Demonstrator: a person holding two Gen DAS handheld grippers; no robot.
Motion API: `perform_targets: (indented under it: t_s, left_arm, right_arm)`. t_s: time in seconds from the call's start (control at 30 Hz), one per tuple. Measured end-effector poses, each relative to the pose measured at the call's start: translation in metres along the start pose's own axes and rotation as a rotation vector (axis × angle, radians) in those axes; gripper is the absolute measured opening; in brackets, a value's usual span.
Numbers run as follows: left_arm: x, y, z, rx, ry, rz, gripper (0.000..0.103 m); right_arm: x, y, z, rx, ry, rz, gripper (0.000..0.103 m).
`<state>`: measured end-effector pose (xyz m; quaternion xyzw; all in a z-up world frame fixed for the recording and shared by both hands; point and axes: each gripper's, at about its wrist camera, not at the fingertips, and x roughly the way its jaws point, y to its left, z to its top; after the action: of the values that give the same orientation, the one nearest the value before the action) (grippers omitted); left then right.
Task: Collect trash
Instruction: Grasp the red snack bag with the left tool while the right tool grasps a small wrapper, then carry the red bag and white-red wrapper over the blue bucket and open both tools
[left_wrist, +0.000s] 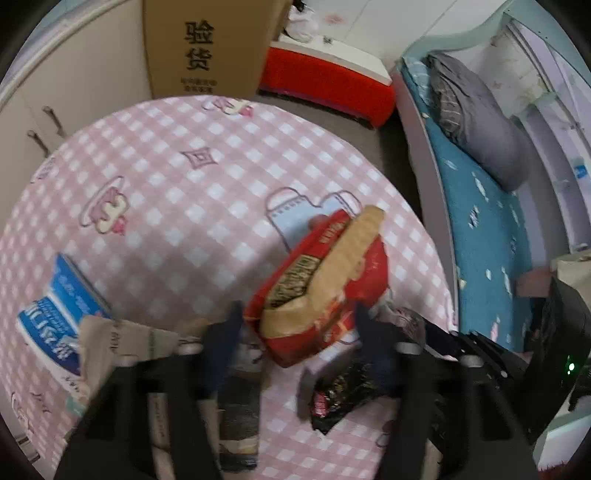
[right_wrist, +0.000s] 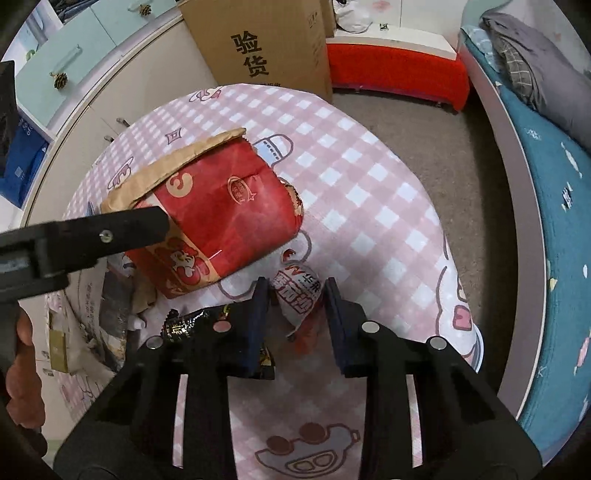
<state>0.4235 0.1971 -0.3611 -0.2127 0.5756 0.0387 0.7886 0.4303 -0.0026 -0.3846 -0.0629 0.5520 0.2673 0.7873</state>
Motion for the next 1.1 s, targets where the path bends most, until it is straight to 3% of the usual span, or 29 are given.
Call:
perform_targets:
  t_s: [0.17, 0.43, 0.83, 1.1]
  left_arm:
    - [-0.010, -0.006, 0.000, 0.014, -0.057, -0.019, 0.032]
    - [-0.071, -0.019, -0.009, 0.057, -0.205, -0.047, 0.031]
    - [-0.178, 0.016, -0.075, 0.103, -0.342, -0.063, 0.031]
    - [-0.210, 0.014, -0.111, 0.128, -0.358, -0.098, 0.031]
  right_arm:
    - [-0.010, -0.007, 0.004, 0.053, -0.011, 0.003, 0.027]
    - [-0.066, 0.001, 0.002, 0.137, -0.092, 0.042, 0.027]
    - [-0.148, 0.068, -0.025, 0.201, -0.207, 0.129, 0.027]
    - [-0.181, 0.086, -0.063, 0.219, -0.244, 0.120, 0.027]
